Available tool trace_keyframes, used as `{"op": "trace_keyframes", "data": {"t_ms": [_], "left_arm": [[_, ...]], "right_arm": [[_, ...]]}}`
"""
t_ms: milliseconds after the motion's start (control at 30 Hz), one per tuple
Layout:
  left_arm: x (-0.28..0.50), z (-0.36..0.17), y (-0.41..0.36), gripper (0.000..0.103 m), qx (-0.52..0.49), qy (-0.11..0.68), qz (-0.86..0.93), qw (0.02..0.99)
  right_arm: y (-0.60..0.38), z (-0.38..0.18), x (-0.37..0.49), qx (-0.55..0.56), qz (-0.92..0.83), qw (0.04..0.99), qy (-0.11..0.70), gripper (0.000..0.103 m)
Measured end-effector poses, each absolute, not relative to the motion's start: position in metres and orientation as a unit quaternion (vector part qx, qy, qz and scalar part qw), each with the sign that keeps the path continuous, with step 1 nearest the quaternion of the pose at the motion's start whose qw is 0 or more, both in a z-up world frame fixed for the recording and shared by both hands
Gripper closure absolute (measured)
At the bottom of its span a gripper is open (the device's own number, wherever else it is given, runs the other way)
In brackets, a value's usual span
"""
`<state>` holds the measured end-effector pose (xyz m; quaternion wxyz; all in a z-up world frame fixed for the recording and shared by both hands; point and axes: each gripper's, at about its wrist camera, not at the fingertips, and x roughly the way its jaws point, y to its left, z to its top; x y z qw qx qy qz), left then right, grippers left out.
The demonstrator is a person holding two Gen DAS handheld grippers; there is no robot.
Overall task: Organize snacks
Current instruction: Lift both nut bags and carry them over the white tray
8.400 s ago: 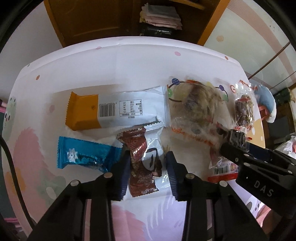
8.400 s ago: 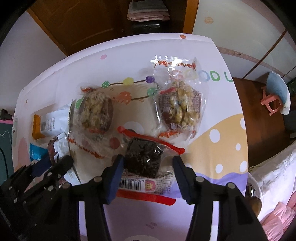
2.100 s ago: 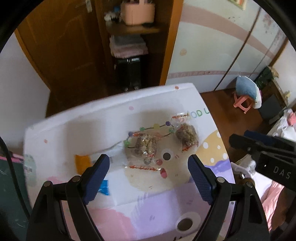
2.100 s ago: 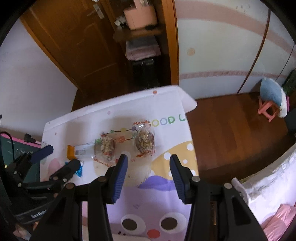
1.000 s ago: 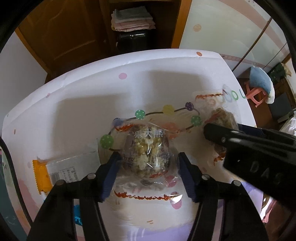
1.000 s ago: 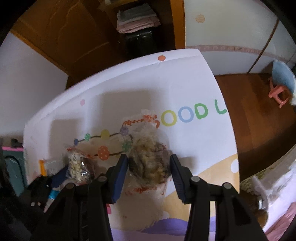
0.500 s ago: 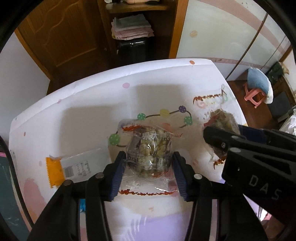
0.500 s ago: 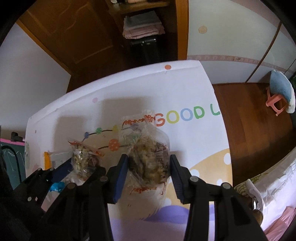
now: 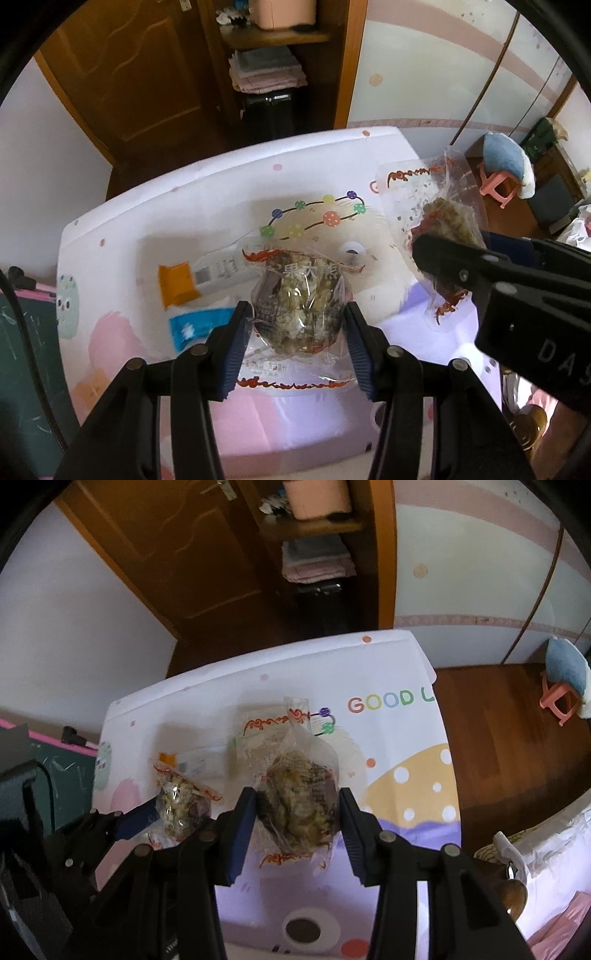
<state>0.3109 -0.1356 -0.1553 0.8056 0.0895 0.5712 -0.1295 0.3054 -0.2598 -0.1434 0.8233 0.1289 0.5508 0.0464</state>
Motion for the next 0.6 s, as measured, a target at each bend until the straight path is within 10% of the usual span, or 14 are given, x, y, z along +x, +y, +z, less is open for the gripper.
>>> {"op": "trace_keyframes", "data": {"t_ms": [600], "left_arm": [[0.194, -0.047, -0.085, 0.054, 0.079, 0.507, -0.17, 0.841]], "right_arm": [[-0.225, -0.05, 0.174, 0.107, 0.087, 0.861, 0.489, 0.058]]}}
